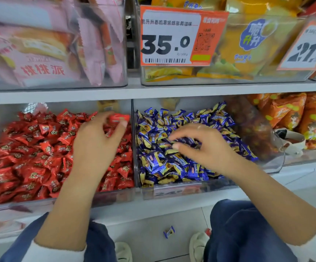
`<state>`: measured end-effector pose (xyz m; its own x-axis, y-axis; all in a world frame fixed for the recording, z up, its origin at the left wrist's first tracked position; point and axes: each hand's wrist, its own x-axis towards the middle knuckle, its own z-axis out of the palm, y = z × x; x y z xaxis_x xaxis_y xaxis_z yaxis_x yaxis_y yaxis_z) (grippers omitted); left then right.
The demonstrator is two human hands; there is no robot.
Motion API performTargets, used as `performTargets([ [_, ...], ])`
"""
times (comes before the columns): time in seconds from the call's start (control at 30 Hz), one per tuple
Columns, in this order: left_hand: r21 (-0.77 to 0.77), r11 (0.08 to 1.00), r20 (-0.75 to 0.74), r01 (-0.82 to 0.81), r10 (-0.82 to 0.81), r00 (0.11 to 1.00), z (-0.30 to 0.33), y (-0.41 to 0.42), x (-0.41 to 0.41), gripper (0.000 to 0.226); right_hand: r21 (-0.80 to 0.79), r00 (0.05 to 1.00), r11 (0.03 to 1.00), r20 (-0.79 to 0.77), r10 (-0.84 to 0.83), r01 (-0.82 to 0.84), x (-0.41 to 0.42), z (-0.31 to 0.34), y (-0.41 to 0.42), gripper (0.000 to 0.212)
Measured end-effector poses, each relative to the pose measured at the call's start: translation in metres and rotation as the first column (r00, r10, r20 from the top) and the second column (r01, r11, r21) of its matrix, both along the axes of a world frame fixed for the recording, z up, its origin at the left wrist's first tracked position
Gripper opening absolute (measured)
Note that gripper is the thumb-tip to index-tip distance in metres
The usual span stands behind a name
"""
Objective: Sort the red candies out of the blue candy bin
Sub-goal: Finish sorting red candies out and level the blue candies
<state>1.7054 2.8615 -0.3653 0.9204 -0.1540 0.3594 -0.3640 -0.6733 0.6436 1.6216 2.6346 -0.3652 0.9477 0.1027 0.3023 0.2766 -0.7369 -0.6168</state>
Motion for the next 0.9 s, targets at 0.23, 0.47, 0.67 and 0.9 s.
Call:
performTargets([
  [0.23,-0.002,0.967,-0.343,0.255,-0.240,0.908,-0.017,-0.022,-0.013,0.057,-0.516,0.842,0.668,-0.262,0.472,-0.536,0.037,-0.027,0.036,0.022],
  [0.47,0.043,0.954,-0.345,0.298,-0.266,0.900,-0.024,-0.025,-0.004,0.046,-0.903,0.892,0.160,-0.342,0.296,-0.399,0.071,-0.052,0.023,0.044],
  [0.67,-0.011,0.948,-0.336,0.317,-0.302,0.892,-0.018,-0.024,-0.006,0.036,-0.950,0.974,0.219,-0.203,0.105,-0.222,0.089,-0.029,-0.030,0.032],
  [0.9,0.004,0.953,-0.346,0.304,-0.284,0.894,-0.016,-0.026,-0.009,0.036,-0.927,0.988,0.343,-0.152,0.029,-0.153,0.054,-0.016,-0.101,0.060],
])
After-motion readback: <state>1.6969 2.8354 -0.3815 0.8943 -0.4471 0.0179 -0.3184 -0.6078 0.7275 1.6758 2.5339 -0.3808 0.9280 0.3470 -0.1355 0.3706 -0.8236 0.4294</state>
